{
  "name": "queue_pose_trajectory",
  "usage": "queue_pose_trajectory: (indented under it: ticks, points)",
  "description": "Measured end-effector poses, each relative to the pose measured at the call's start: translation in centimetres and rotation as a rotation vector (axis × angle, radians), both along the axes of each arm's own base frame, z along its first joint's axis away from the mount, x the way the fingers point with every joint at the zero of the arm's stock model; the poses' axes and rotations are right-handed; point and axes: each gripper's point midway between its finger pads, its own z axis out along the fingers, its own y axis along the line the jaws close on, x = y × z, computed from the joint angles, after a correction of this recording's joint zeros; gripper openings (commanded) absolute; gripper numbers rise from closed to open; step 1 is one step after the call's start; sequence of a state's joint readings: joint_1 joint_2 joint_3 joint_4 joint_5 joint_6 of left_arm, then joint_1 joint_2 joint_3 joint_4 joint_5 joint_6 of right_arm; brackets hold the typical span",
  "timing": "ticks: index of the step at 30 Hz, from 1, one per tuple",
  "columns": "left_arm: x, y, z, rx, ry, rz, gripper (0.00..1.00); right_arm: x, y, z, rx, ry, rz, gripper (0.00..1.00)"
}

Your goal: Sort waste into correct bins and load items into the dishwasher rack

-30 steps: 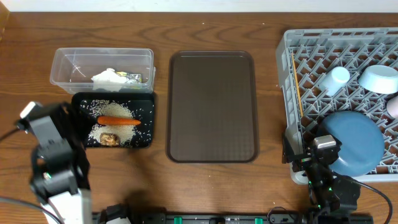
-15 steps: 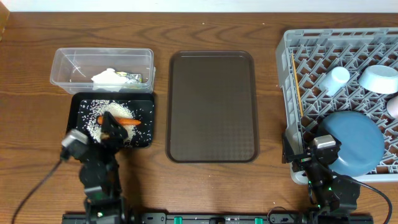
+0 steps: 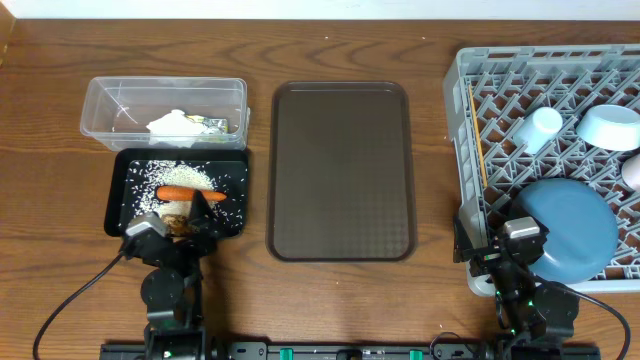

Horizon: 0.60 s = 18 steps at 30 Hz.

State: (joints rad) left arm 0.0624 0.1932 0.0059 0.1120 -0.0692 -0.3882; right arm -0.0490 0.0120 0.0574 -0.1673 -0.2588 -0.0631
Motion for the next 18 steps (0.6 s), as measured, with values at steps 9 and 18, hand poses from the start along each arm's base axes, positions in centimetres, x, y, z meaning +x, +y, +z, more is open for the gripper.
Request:
queue_pose_trajectory:
  ticks: [9, 18]
  points:
    - [-0.6, -0.7, -0.7, 0.03, 0.04, -0.038, 0.98, 0.0, 0.0, 0.0, 0.0, 0.0, 0.0, 0.99]
    - [-0.9, -1.0, 1.5, 0.055, -0.051, -0.053, 0.98, 0.0, 0.0, 0.0, 0.0, 0.0, 0.0, 0.99]
